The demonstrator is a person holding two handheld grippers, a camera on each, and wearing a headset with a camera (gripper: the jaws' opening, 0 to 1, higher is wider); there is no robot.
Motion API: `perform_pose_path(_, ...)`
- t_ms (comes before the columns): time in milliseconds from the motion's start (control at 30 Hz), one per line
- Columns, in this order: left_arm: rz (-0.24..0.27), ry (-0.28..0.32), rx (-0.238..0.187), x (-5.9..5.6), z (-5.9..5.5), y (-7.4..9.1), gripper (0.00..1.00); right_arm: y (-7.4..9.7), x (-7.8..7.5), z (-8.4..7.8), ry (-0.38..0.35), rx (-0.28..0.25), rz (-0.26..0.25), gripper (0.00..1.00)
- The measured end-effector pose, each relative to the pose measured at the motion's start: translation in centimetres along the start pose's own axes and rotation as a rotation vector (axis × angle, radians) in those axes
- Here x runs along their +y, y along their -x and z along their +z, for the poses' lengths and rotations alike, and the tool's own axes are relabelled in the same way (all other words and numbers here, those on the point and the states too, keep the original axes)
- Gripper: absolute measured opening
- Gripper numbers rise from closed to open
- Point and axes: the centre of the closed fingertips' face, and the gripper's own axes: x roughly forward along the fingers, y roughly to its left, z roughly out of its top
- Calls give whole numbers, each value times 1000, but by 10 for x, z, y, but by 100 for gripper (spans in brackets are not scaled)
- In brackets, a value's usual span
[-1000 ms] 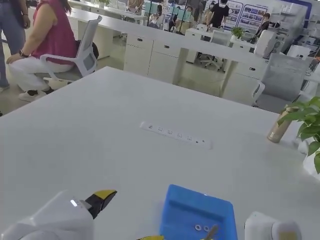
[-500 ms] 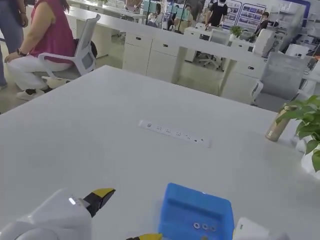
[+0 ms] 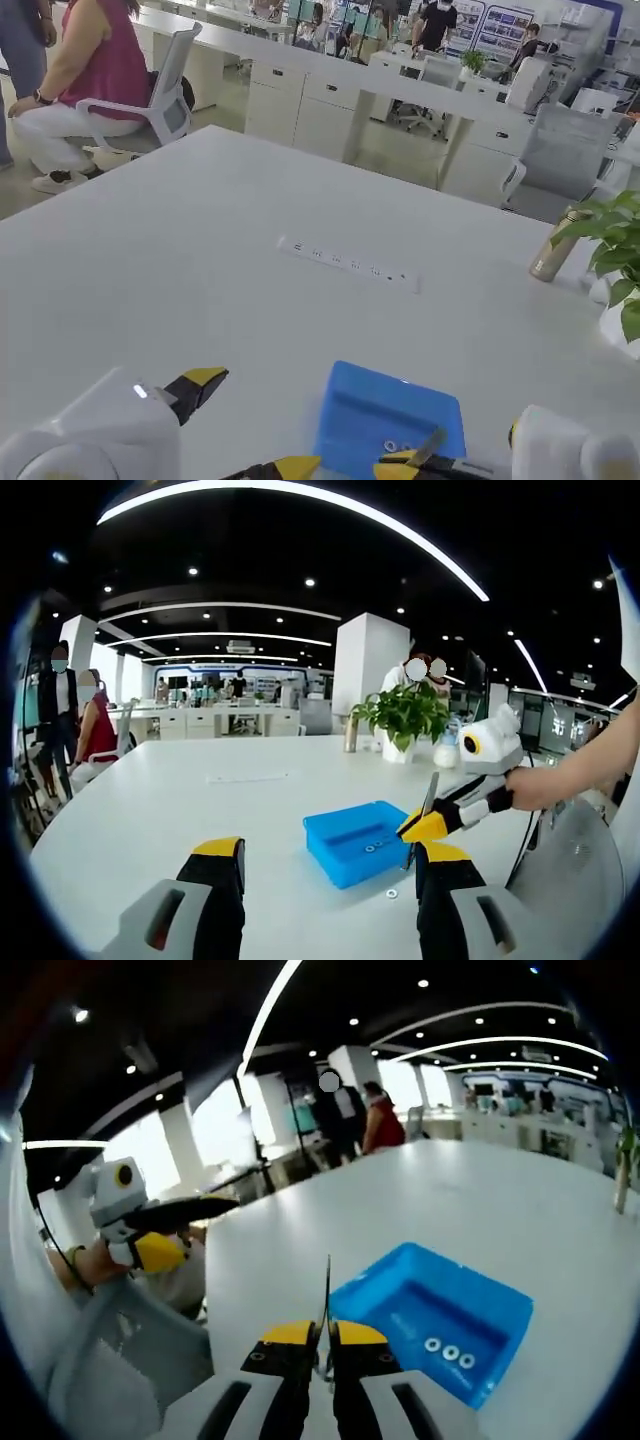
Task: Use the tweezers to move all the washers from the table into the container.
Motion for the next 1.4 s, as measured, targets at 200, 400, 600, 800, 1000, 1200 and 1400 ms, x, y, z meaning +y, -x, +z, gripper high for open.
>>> perform_pose_path(200, 3, 2, -2, 1, 0, 0, 70, 0, -28, 43, -133, -137, -63, 3)
perform_pose_path(400, 7, 6, -5, 2, 0, 1, 69, -18, -58, 43, -175, -88, -143, 3)
perform_pose_path(600, 11, 13, -5, 3, 0, 1, 69, -35, -71, 37, -188, -37, -170, 3)
perform_pose_path(800, 7, 18, -6, 2, 0, 1, 69, -43, -86, 21, -209, 12, -212, 3)
perform_pose_path(1000, 0, 18, -5, 1, 0, 0, 67, -49, -90, 7, -207, 54, -216, 3)
perform_pose_path(1200, -5, 17, 0, 0, -1, 0, 67, -55, -93, -1, -201, 82, -231, 3)
perform_pose_path(1400, -7, 18, 4, 0, -1, 0, 67, -57, -91, -5, -168, 104, -226, 4)
